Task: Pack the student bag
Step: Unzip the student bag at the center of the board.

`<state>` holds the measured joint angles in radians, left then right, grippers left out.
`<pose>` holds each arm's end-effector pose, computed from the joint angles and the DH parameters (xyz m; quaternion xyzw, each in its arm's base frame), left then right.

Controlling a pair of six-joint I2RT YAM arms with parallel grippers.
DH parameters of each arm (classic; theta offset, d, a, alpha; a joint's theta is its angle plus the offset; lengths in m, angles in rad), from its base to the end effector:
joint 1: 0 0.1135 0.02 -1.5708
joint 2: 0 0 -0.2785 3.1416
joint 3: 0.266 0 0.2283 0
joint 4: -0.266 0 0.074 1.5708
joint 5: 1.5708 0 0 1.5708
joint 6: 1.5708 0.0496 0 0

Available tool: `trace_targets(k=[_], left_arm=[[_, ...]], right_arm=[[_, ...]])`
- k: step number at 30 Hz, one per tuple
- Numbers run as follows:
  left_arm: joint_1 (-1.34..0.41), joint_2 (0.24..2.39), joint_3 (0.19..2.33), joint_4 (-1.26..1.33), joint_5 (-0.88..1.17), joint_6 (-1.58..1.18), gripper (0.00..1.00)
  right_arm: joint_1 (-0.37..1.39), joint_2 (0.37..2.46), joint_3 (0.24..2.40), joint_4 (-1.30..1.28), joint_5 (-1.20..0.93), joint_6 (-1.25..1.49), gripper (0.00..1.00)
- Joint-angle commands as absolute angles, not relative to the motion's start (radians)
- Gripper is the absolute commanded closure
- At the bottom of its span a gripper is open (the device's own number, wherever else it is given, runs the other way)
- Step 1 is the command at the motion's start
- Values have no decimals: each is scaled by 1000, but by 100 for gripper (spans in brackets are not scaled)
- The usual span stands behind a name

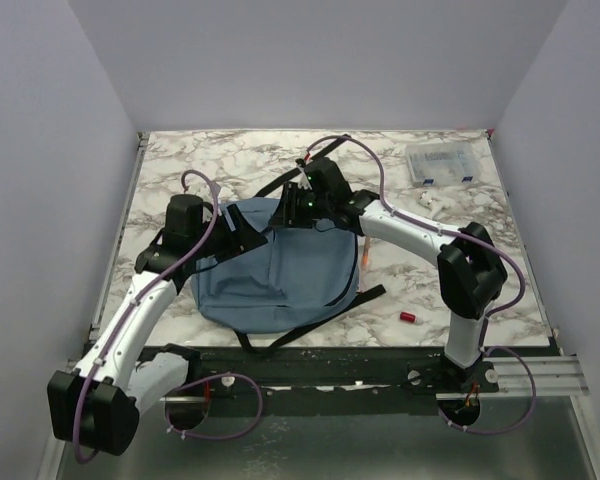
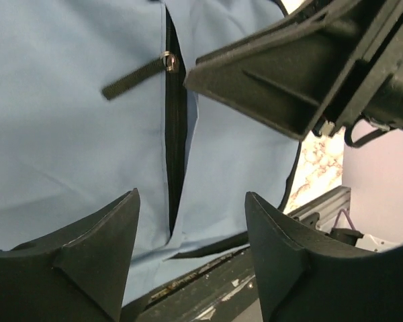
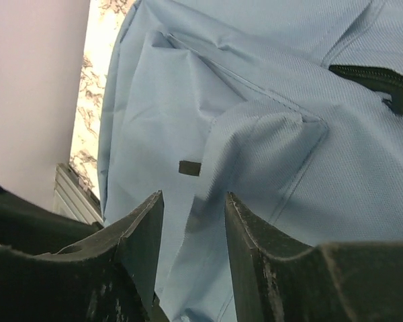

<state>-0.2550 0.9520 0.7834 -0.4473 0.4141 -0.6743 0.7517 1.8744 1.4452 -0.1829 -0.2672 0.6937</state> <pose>0.1722 -0.0655 0.2936 -0.0885 0.8698 -0.3647 0.3202 0.3039 0.3020 0.2722 -0.0869 0.8772 0.3910 0.2647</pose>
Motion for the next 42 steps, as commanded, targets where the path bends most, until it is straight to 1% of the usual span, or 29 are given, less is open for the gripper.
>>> trace_targets(k=[1,2,5,8,9,10,12,14,15,17,18,19,20,21,22,23,24,26,29,34,36,37,38,39,40,42], left_arm=[[-223,1073,892,-409,431,-559,28],[-220,1107,913,-411,441,-538,27],[-204,1222,974,-428,505,-475,23],[-180,1331,1029,-478,537,-415,21],[-170,1357,1051,-508,554,-404,18],[-165,1376,1062,-516,565,-393,17],[-155,1401,1069,-509,568,-394,17],[-147,1423,1075,-502,598,-405,17],[-146,1426,1075,-495,600,-413,17],[-147,1437,1075,-488,591,-421,19],[-146,1442,1077,-488,584,-422,21],[-147,1452,1079,-488,583,-421,25],[-146,1462,1081,-488,597,-414,30],[-147,1477,1085,-494,615,-399,34],[-149,1487,1092,-511,613,-386,36],[-152,1493,1098,-527,598,-369,36],[-157,1493,1101,-536,577,-351,35],[-164,1498,1114,-556,548,-319,30],[-167,1531,1159,-586,593,-289,22],[-190,1641,1238,-614,653,-249,22],[-196,1677,1255,-614,662,-245,25],[-197,1690,1260,-613,669,-247,30],[-199,1702,1261,-614,683,-248,40],[-199,1708,1257,-614,695,-251,46],[-203,1708,1247,-613,698,-255,48],[-208,1695,1212,-607,700,-258,49]], right_arm=[[759,1912,1496,-229,-275,660,59],[759,1913,1494,-232,-272,659,65],[759,1898,1465,-218,-268,660,99],[759,1876,1444,-220,-240,656,99],[758,1873,1446,-234,-225,648,88],[759,1872,1447,-248,-221,641,72],[760,1866,1440,-255,-233,633,56],[762,1866,1425,-248,-242,627,45],[764,1870,1425,-250,-243,624,41],[768,1880,1426,-247,-250,621,39],[768,1886,1428,-243,-257,623,40],[768,1895,1429,-239,-263,624,45],[768,1902,1430,-237,-272,625,57],[767,1906,1427,-231,-274,633,78],[766,1907,1421,-222,-281,646,96],[763,1902,1409,-208,-294,649,99],[761,1893,1397,-188,-304,653,99],[757,1875,1381,-169,-309,661,99],[750,1879,1389,-168,-354,661,99],[744,1883,1383,-138,-403,667,99],[743,1876,1378,-126,-412,669,99],[742,1874,1378,-124,-414,669,99],[741,1872,1380,-126,-415,668,99],[739,1870,1381,-126,-412,667,100],[737,1869,1380,-127,-411,666,100],[733,1868,1382,-128,-412,666,100]])
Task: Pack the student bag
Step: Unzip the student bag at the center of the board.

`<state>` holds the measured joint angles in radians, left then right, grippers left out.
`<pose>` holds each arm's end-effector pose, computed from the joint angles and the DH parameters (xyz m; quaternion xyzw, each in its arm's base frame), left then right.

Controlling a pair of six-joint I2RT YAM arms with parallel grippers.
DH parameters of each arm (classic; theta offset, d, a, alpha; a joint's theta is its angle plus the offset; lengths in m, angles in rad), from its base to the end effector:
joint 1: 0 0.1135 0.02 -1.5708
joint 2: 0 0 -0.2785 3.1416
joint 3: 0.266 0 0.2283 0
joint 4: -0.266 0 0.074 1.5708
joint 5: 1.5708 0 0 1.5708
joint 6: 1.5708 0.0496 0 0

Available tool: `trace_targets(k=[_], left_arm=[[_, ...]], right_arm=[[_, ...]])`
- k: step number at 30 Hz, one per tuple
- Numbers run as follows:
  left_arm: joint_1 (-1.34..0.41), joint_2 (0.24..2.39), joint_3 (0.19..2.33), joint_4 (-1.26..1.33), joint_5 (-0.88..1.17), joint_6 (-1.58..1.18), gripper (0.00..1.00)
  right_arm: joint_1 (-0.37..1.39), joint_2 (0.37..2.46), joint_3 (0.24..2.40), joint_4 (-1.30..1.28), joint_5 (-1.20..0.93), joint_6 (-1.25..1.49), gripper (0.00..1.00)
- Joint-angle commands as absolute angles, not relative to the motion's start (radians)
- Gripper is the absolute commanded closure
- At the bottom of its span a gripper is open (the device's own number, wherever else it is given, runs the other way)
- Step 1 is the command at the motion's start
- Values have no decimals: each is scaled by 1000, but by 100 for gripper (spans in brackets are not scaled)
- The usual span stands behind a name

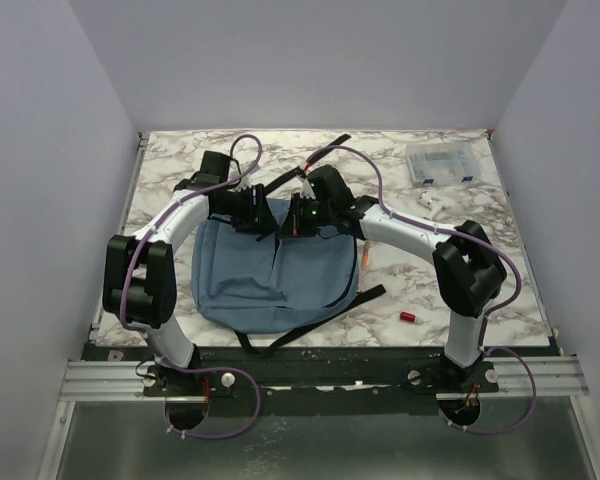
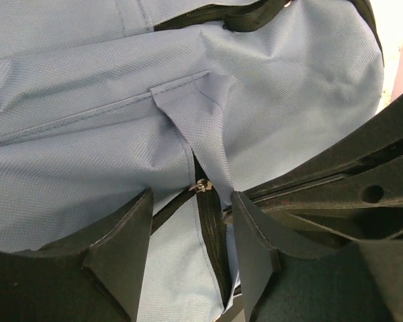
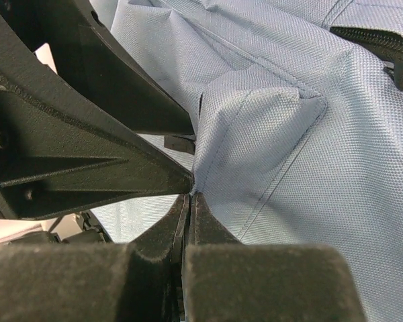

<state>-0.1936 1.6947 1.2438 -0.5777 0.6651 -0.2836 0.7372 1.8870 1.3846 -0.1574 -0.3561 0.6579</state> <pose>0.3250 -0.0949 0.2511 0.0464 0.9137 -0.3654 0.1716 0.3021 0.2977 0.2509 -0.1129 0.8801 0.4000 0.2297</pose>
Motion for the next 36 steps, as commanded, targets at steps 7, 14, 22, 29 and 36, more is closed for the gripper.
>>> trace_targets(k=[7,14,22,29,36], left_arm=[[-222,1652,1122,-577,708,-263,62],[-239,1674,1117,-577,712,-271,67],[-242,1693,1143,-555,676,-322,100],[-280,1439,909,-526,620,-435,100],[-402,1086,636,-489,556,-571,100]], right_arm=[[726,1871,1389,-120,-420,666,99],[724,1873,1385,-111,-422,676,100],[724,1876,1391,-98,-418,697,99],[717,1847,1362,-52,-301,770,99],[691,1846,1348,41,-292,851,99]])
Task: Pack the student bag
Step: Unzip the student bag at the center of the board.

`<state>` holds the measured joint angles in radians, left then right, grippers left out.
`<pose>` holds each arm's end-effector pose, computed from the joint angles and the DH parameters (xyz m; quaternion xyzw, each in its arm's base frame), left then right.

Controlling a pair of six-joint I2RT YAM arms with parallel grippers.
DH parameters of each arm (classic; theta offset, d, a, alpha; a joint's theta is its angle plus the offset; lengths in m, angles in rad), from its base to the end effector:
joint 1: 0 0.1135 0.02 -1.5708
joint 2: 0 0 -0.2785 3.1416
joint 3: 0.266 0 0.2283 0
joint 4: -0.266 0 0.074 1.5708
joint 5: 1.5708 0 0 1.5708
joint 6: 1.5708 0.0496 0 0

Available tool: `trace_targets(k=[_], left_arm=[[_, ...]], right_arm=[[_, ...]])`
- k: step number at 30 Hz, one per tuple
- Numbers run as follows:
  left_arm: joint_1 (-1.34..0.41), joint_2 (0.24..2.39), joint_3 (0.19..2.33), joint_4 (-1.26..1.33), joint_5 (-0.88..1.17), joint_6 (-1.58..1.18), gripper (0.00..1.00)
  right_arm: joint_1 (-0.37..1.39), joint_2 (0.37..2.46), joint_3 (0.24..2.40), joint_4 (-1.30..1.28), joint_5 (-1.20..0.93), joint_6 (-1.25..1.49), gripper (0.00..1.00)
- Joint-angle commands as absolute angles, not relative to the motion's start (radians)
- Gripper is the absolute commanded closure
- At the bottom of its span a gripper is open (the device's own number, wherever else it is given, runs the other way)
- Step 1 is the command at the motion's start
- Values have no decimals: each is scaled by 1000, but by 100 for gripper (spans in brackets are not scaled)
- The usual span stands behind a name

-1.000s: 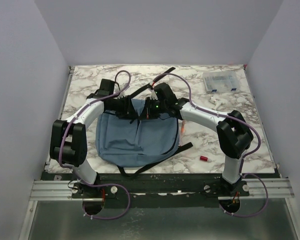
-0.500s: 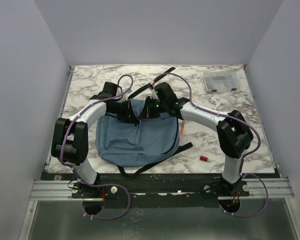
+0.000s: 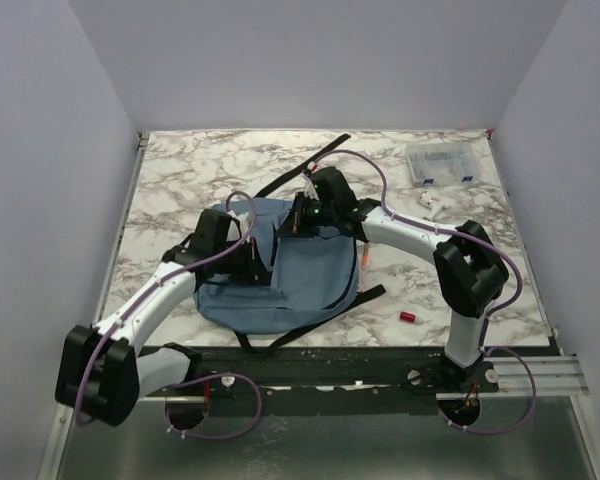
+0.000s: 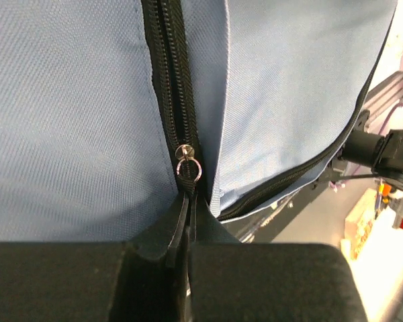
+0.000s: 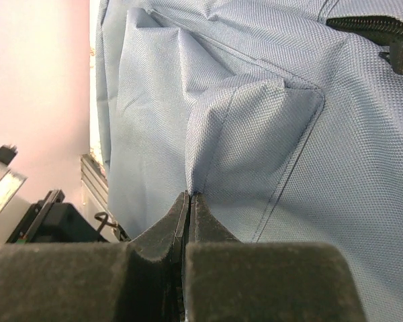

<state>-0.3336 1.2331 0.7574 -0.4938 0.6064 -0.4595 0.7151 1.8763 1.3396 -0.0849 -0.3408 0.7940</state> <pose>0.1948 -0.0974 0.2341 0.0309 0.9153 -0.3722 0.1505 0.3077 0.2892 0.2477 -0.0429 0.8790 0.4184 0.2248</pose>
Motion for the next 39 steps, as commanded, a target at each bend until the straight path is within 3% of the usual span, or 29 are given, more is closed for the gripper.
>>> trace_targets(k=[1,9,19,21,22,25,27,30,33,34,37,39], left_arm=[[-424,1051,607,-480,548,-596,100],[-489,890,457,-441,514,-720,100],[-489,912,465,-424,556,-762,100],[-489,915,474,-425,568,-762,100],[-489,912,479,-425,569,-759,96],[-489,881,508,-442,562,-737,62],[-488,858,543,-478,539,-713,47],[-488,839,621,-551,484,-660,35],[-485,863,718,-632,399,-578,30],[-485,881,752,-659,367,-555,29],[-483,940,837,-696,286,-514,29],[-483,985,885,-702,226,-497,29]], right_arm=[[691,1852,1353,41,-291,856,100],[692,1863,1365,24,-309,829,99],[714,1859,1379,-85,-328,725,99],[735,1859,1391,-138,-306,688,92],[745,1859,1397,-167,-289,668,84],[776,1853,1392,-219,-232,633,66],[787,1849,1379,-231,-203,625,58],[792,1848,1364,-253,-158,619,52],[792,1857,1353,-240,-176,611,48],[792,1859,1355,-243,-179,608,54],[790,1827,1327,-239,-144,630,91],[784,1797,1280,-195,-164,647,99]])
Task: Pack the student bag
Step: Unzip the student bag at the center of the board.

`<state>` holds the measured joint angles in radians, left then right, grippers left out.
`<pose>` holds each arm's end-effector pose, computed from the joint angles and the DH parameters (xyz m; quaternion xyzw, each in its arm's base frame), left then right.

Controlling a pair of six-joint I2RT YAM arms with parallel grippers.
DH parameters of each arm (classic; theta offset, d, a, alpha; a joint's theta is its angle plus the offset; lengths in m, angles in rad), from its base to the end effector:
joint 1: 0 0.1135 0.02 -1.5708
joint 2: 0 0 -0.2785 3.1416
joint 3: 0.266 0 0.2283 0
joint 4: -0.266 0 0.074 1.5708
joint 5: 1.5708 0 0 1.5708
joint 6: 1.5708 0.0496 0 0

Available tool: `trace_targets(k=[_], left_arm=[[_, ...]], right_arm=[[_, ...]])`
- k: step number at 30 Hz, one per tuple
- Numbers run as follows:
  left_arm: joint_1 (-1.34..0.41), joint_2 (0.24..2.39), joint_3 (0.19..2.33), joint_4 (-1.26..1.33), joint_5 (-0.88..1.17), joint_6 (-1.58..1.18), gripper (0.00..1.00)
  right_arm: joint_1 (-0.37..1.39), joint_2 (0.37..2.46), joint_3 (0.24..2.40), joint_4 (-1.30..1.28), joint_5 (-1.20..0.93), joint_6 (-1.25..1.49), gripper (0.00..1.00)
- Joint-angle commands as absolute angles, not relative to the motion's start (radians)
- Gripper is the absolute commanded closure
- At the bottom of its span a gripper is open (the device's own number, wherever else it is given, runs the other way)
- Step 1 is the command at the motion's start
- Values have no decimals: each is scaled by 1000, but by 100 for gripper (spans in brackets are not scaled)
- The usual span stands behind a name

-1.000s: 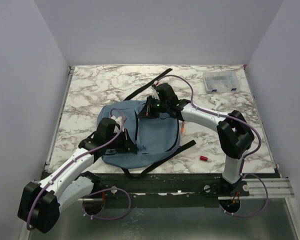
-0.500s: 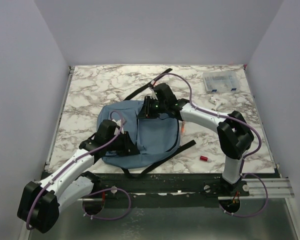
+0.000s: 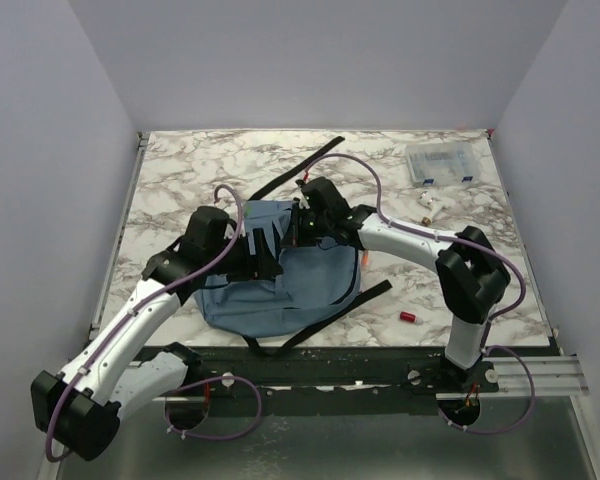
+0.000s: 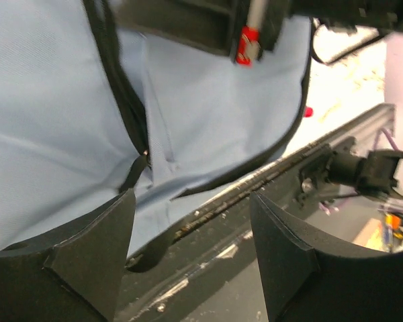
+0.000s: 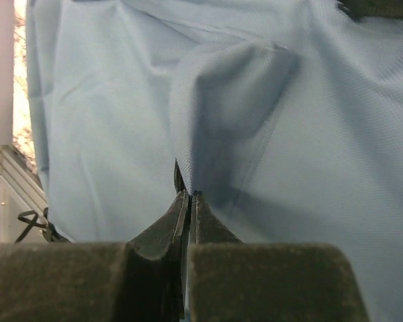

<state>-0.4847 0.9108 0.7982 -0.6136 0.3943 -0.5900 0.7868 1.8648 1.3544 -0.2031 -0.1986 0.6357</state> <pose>0.1366 -0.0935 0.2889 0.0331 0.8975 -0.3592 0.2538 0.2861 0.3007 0.2446 -0.1094 0.8994 0.3383 0.2545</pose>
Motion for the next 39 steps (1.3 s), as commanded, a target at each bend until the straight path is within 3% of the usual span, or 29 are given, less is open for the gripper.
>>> trace_targets(k=[1,10,29,32,36,39], left_arm=[[-483,1014,903,-704,193,-484,29],[-506,1311,1067,-710,14,-481,31],[-624,1710,1286,-778,-439,-591,37],[-627,1703,1292,-798,-457,-567,50],[-627,1611,1282,-811,-428,-445,97],[-607,1532,1272,-822,-359,-321,100]], right_arm=[[779,1788,1261,-178,-180,658,100],[714,1752,1051,111,-385,822,99],[711,1715,1055,95,-384,774,99],[710,1709,1033,123,-390,783,99],[711,1713,1055,57,-357,737,99],[711,1702,1059,34,-347,705,99]])
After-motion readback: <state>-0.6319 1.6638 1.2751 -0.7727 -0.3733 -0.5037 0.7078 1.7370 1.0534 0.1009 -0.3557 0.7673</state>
